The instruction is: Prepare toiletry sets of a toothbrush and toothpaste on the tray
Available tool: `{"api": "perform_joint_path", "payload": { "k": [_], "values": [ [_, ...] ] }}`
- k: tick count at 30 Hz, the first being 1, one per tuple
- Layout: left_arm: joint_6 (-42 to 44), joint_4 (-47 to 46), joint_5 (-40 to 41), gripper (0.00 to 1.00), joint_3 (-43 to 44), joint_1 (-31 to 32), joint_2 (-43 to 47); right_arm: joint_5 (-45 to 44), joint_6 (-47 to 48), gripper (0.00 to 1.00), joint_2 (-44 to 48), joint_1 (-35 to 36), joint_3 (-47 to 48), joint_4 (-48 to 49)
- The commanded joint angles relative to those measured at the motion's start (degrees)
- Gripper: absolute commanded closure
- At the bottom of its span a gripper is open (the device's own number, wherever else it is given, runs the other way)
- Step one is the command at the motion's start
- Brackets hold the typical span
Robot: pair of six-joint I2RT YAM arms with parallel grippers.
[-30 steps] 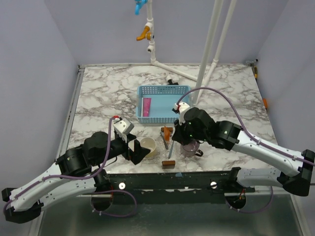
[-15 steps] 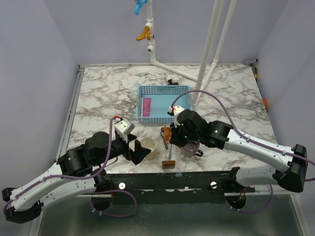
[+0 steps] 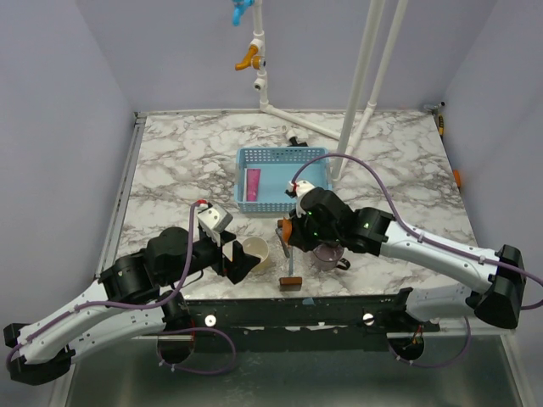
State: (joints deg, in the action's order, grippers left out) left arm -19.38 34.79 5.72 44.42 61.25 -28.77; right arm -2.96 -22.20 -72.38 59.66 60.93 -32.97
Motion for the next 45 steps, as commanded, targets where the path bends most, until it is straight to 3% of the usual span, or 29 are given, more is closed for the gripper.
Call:
{"api": "perform_joint_path", "payload": {
  "k": [1, 10, 23, 30, 37, 45],
  "values": [
    [0.6, -0.9, 0.7, 0.01, -0.5, 0.3, -0.4, -0.6, -1.1, 0.95, -1.7, 0.5, -0.7, -4.1],
    [0.7, -1.1, 0.2, 0.01, -0.2, 0.2, -0.9, -2.1, -2.4, 0.81, -1.9, 0.5, -0.9, -4.2],
    [0.7, -1.3, 0.1, 0.01, -0.4, 0.2, -1.0, -3.0, -2.9, 0.79, -1.4, 0.5, -0.4, -3.4],
    [0.8, -1.5, 0.0, 0.01, -0.5, 0.2, -1.2, -2.6, -3.7, 0.71, -1.4, 0.5, -0.5, -2.4],
    [0.9, -1.6, 0.0, 0.01, -0.5, 0.3, -1.4, -2.8, -4.1, 0.7, -0.8, 0.5, 0.6, -2.4],
    [0.9, -1.4, 0.5, 0.01, 0.0, 0.2, -1.8, -7.2, -4.6, 0.61, 3.1, 0.5, 2.9, -3.8]
  ]
}}
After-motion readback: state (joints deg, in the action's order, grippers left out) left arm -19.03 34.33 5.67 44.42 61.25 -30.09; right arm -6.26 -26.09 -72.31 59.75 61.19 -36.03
